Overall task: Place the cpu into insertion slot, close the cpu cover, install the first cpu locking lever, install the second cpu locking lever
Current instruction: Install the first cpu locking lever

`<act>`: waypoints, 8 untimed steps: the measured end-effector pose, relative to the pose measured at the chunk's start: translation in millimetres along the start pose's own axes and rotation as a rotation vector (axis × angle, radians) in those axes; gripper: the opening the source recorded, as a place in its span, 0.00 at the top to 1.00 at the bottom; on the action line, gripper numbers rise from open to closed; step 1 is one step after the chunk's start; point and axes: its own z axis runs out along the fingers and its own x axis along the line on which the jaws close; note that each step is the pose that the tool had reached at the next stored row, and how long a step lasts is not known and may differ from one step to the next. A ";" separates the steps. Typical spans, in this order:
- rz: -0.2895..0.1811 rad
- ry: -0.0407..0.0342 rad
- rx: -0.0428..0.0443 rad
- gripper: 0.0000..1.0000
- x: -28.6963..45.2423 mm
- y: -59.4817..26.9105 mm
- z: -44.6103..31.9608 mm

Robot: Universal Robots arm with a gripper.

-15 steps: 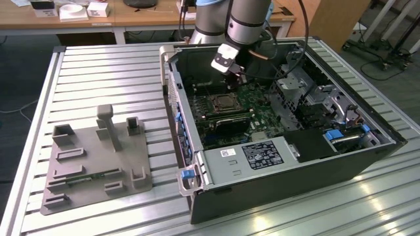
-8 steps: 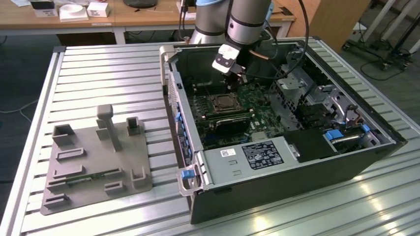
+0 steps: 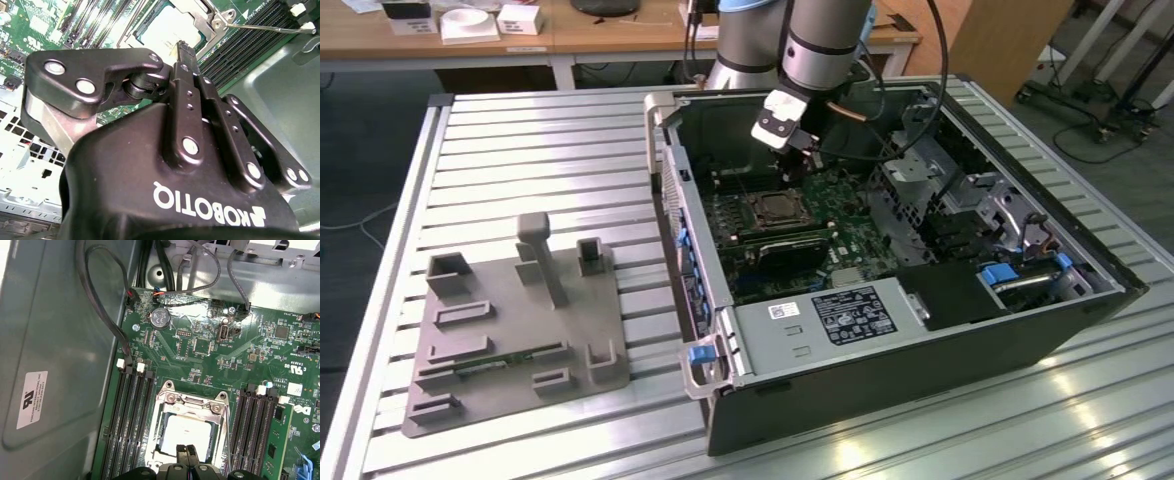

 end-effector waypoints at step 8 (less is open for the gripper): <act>-0.089 0.0003 0.0037 0.90 0.0 0.0 0.0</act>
